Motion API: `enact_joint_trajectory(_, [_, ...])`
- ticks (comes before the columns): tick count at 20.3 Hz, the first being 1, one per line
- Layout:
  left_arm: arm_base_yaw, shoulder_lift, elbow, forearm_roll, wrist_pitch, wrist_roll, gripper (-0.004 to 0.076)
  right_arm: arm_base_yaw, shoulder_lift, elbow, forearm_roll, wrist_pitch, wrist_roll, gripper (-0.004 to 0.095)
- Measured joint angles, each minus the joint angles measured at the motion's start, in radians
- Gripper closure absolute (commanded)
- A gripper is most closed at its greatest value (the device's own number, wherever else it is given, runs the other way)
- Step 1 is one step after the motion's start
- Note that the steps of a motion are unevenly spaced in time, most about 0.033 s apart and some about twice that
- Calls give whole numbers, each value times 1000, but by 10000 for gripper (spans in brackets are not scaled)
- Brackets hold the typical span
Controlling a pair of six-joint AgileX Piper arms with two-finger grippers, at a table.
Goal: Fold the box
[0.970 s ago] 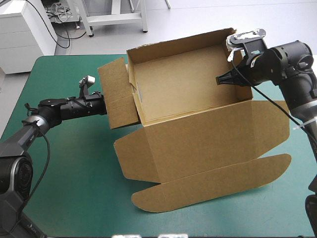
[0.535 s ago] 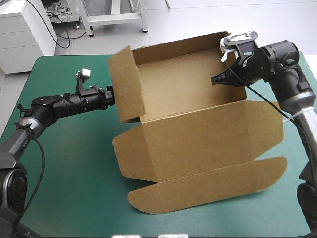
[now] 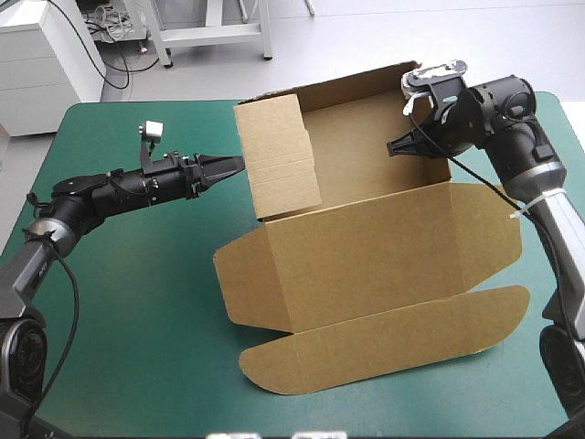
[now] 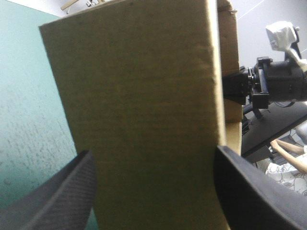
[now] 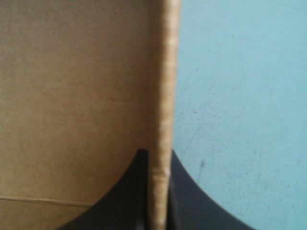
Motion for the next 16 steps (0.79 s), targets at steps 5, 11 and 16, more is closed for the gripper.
enact_joint_trajectory(5, [0, 0, 0, -23, 7, 0, 232, 0, 0, 0, -13, -7, 0, 930])
enact_joint_trajectory(11, [0, -32, 0, -23, 7, -3, 232, 0, 17, 0, -2, -14, 1, 927])
enact_joint_trajectory(16, [0, -119, 0, 49, -92, -89, 285, 26, 74, 0, 38, -33, 2, 927])
